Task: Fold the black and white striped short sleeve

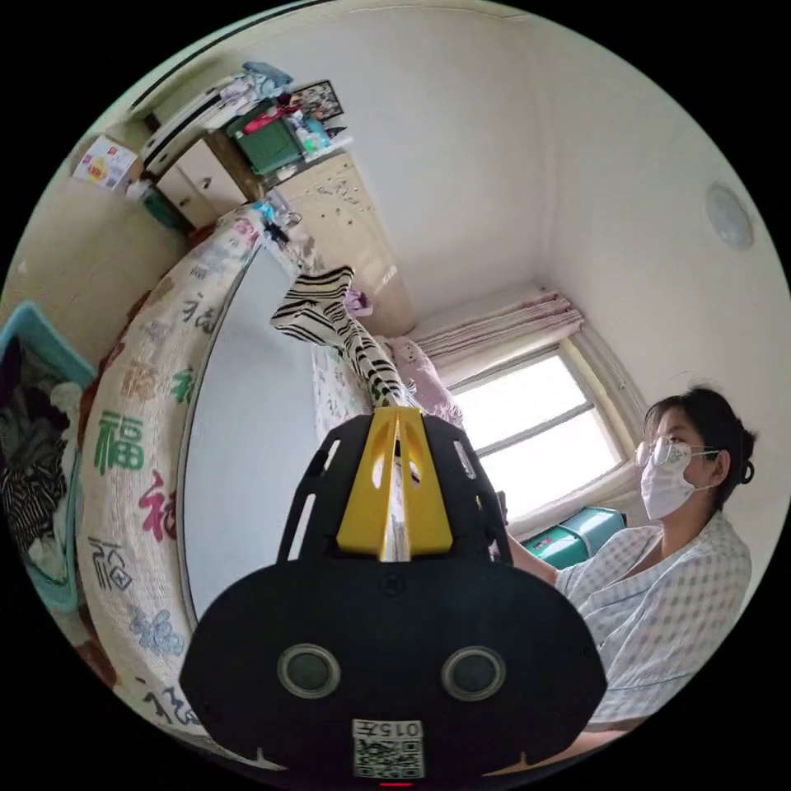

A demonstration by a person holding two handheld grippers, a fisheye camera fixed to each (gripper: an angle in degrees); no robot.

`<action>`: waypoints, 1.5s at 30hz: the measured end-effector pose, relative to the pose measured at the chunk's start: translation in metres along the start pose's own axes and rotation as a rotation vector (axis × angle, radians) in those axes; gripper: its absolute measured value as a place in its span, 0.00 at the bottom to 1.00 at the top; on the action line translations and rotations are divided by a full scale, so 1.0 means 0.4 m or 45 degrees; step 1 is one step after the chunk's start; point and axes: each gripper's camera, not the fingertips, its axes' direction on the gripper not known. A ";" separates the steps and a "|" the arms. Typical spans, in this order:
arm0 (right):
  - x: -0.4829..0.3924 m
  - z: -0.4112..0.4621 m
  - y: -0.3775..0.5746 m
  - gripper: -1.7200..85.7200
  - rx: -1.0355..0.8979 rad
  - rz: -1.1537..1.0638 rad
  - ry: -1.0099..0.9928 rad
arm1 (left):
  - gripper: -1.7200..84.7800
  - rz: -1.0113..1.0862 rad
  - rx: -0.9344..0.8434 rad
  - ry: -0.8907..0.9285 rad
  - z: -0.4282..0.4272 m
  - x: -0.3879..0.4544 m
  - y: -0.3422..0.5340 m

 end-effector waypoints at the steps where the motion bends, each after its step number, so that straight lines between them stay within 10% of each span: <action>1: 0.056 0.041 0.033 0.02 -0.079 0.089 0.056 | 0.01 -0.083 -0.037 -0.072 -0.011 -0.047 0.052; 10: 0.329 0.270 0.240 0.02 -0.622 0.647 0.511 | 0.01 -0.588 -0.425 -0.551 -0.065 -0.178 0.411; 27: 0.340 0.335 0.151 0.06 -0.918 0.719 1.053 | 0.02 -0.548 -0.673 -1.198 -0.018 0.054 0.460; 45: 0.158 0.698 -0.368 0.16 -0.848 -0.473 0.727 | 0.16 -0.092 -0.500 -0.731 0.953 0.226 0.008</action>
